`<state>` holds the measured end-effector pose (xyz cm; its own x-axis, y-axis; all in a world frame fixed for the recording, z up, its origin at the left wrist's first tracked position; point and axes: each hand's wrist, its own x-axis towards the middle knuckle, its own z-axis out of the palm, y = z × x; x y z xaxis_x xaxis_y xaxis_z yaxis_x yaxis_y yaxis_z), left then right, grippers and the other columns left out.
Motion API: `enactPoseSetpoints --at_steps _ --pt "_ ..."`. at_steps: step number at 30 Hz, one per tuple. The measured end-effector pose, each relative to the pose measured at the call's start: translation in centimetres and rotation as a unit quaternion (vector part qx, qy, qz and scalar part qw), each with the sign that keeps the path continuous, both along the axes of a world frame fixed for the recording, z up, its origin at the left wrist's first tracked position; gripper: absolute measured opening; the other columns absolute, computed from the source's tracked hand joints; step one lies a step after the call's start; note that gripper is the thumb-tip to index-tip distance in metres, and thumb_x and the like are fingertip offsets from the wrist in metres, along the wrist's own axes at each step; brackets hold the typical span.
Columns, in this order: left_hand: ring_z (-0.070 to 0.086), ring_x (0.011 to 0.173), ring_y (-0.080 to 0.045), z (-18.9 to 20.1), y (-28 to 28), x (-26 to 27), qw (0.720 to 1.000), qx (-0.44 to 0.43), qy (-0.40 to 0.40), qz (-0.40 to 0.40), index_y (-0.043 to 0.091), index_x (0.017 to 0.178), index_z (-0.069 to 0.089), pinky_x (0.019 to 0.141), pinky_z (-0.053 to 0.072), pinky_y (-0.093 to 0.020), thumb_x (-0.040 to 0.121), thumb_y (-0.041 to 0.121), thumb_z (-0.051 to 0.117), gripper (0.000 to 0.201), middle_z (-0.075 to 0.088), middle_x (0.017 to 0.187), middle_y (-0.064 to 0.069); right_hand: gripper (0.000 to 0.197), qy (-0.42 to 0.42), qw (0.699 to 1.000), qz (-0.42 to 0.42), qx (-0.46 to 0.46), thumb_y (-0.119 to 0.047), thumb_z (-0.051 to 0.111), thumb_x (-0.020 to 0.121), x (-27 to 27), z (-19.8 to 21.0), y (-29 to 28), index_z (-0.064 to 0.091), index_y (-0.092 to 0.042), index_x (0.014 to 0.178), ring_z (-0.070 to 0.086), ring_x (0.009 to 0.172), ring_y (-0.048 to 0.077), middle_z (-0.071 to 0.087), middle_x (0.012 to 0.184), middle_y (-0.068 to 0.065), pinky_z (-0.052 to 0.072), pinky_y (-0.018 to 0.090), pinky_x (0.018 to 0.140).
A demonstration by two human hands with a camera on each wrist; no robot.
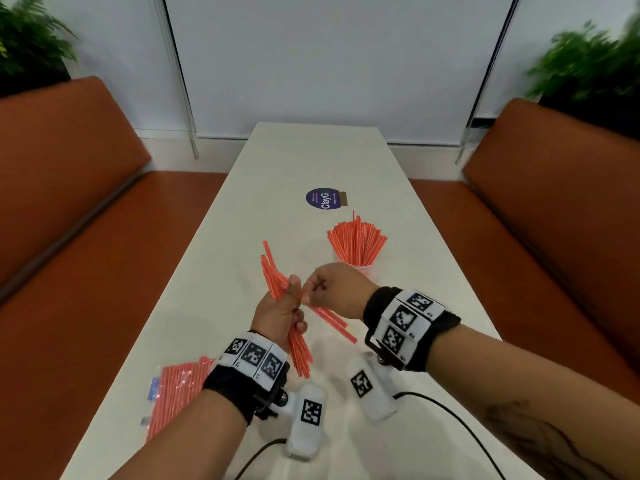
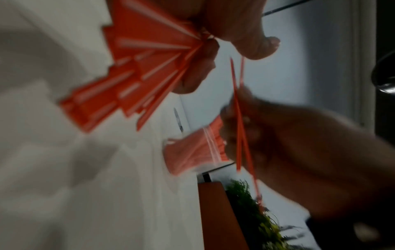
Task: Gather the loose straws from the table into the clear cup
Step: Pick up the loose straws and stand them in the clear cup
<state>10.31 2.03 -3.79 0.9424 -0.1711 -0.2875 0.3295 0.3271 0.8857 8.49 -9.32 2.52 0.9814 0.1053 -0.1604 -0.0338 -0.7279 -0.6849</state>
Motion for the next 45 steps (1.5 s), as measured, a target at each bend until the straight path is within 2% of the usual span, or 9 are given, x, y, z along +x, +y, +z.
enactPoseSetpoints --at_steps 6,12,18,26,28,33,37,41,45 --pt "0.049 0.038 -0.017 0.1 -0.7 1.7 0.999 0.036 -0.018 -0.035 0.008 0.062 0.056 0.046 0.041 -0.026 0.081 0.058 0.044 0.055 0.052 0.037 -0.001 0.018 0.015 0.992 -0.053 0.114 -0.005 0.068 0.079 0.5 0.1 -0.2 0.060 -0.011 0.065 0.054 0.049 0.009 0.060 0.059 0.002 0.045 0.022 0.048" --pt "0.055 0.058 -0.016 1.3 -1.0 2.4 0.994 0.025 -0.055 0.092 0.014 0.066 0.049 0.075 0.047 -0.039 0.092 0.040 0.048 0.036 0.054 0.050 0.007 0.031 0.133 0.974 -0.136 0.120 -0.023 0.038 0.098 -1.8 -1.8 -3.5 0.050 -0.005 0.120 0.052 0.067 0.011 0.053 0.081 -0.001 0.047 0.023 0.052" --pt "0.036 0.034 -0.004 2.9 -2.6 1.6 0.989 -0.015 -0.138 0.056 0.017 0.073 0.043 0.048 0.047 -0.022 0.093 0.027 0.049 0.024 0.035 0.037 0.010 0.058 0.296 0.828 -0.193 0.435 -0.044 0.029 0.098 -1.6 -2.6 -3.5 0.035 0.004 0.130 0.064 0.082 0.028 0.056 0.104 0.022 0.054 0.042 0.072" --pt "0.040 0.035 -0.007 3.1 -3.5 0.8 0.991 -0.018 -0.126 0.034 0.016 0.067 0.040 0.048 0.042 -0.025 0.076 0.045 0.059 0.036 0.039 0.036 0.008 0.050 0.315 0.760 -0.120 0.556 -0.044 0.017 0.100 -0.7 -3.1 -1.9 0.047 -0.006 0.109 0.063 0.073 0.023 0.058 0.086 0.012 0.059 0.032 0.064" --pt "0.038 0.033 -0.008 3.0 -3.2 0.9 0.993 -0.008 -0.115 0.030 0.015 0.064 0.038 0.044 0.040 -0.023 0.084 0.037 0.060 0.036 0.039 0.035 0.007 0.048 0.317 0.773 -0.088 0.543 -0.044 0.019 0.100 -0.9 -2.9 -1.9 0.053 -0.010 0.099 0.066 0.079 0.022 0.063 0.091 0.011 0.056 0.036 0.078" --pt "0.029 0.031 -0.008 2.6 -2.8 0.7 0.995 0.029 -0.076 -0.061 0.017 0.063 0.037 0.035 0.029 -0.017 0.089 0.023 0.058 0.034 0.032 0.037 0.009 0.055 0.037 0.988 -0.091 0.123 -0.045 0.024 0.099 -0.6 1.5 -2.1 0.029 -0.012 0.142 0.039 0.133 0.023 0.038 0.147 0.011 0.029 0.033 0.106" --pt "0.028 0.031 -0.008 2.2 -2.8 0.1 0.987 0.052 -0.053 -0.144 0.017 0.063 0.035 0.035 0.029 -0.018 0.087 0.019 0.060 0.034 0.034 0.040 0.008 0.053 -0.197 0.975 -0.055 0.090 -0.032 0.034 0.099 1.2 5.7 -2.7 0.018 -0.015 0.147 0.025 0.141 0.013 0.023 0.155 0.001 0.018 0.020 0.112" --pt "0.029 0.030 -0.007 2.4 -3.0 0.0 0.984 0.037 -0.023 -0.172 0.017 0.066 0.037 0.034 0.029 -0.017 0.087 0.018 0.060 0.031 0.033 0.039 0.007 0.048 -0.002 0.993 0.109 -0.054 -0.033 0.030 0.100 1.7 5.1 -2.6 0.031 -0.014 0.144 0.035 0.138 0.019 0.031 0.153 0.001 0.029 0.027 0.109" --pt "0.029 0.030 -0.006 2.5 -2.8 0.3 0.983 0.043 -0.013 -0.176 0.018 0.067 0.036 0.035 0.029 -0.016 0.087 0.019 0.060 0.031 0.033 0.040 0.007 0.049 -0.074 0.997 0.012 0.014 -0.033 0.030 0.100 1.9 4.2 -2.8 0.025 -0.016 0.146 0.026 0.142 0.018 0.027 0.155 0.003 0.020 0.031 0.116"
